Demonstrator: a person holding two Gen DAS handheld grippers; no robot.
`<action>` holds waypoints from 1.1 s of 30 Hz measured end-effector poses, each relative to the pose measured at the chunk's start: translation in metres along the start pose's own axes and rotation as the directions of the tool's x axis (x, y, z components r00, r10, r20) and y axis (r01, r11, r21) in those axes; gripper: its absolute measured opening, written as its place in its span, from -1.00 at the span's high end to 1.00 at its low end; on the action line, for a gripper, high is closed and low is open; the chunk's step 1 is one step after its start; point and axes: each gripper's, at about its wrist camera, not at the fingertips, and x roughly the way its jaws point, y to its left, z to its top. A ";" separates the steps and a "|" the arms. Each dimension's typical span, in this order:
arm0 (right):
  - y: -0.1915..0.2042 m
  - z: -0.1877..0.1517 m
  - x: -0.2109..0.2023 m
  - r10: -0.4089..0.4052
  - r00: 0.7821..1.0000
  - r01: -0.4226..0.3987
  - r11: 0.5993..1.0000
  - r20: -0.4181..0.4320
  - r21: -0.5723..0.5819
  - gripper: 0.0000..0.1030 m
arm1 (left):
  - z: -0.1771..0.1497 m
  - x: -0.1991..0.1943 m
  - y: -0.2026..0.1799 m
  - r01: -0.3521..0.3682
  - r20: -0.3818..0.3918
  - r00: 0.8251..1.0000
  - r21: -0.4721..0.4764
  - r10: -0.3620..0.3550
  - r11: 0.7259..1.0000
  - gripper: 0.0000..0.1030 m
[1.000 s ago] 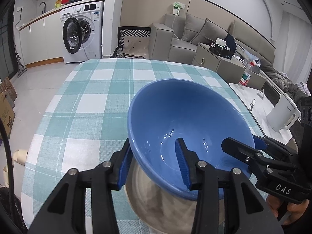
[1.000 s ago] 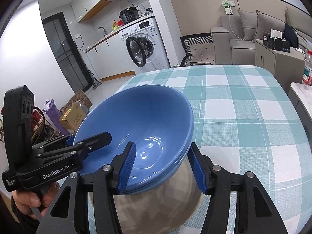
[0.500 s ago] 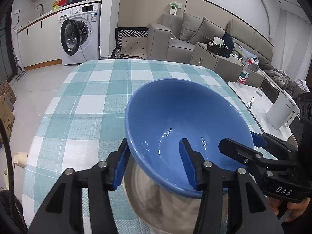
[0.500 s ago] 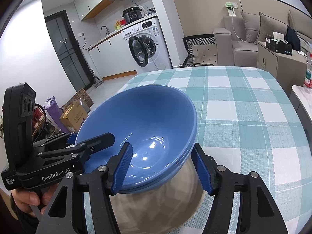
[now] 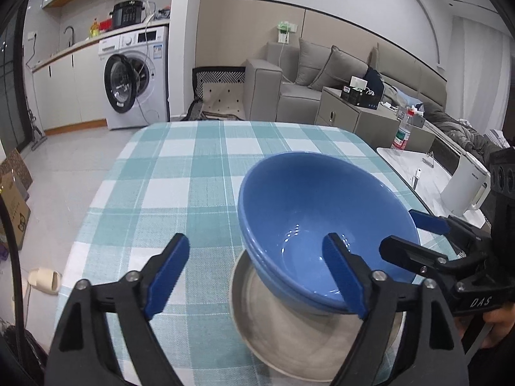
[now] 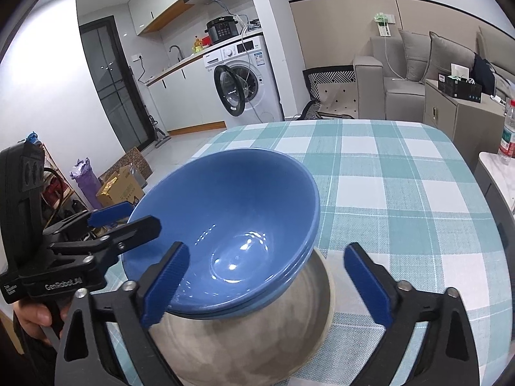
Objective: Organize plates and bowls
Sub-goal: 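Open both tools and pull them back from the bowls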
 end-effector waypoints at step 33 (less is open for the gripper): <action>0.007 -0.048 -0.047 0.012 0.981 0.022 0.985 0.195 -0.171 -0.99 | -0.042 -0.038 0.023 -0.057 0.251 0.967 0.070 0.038 0.996 -1.00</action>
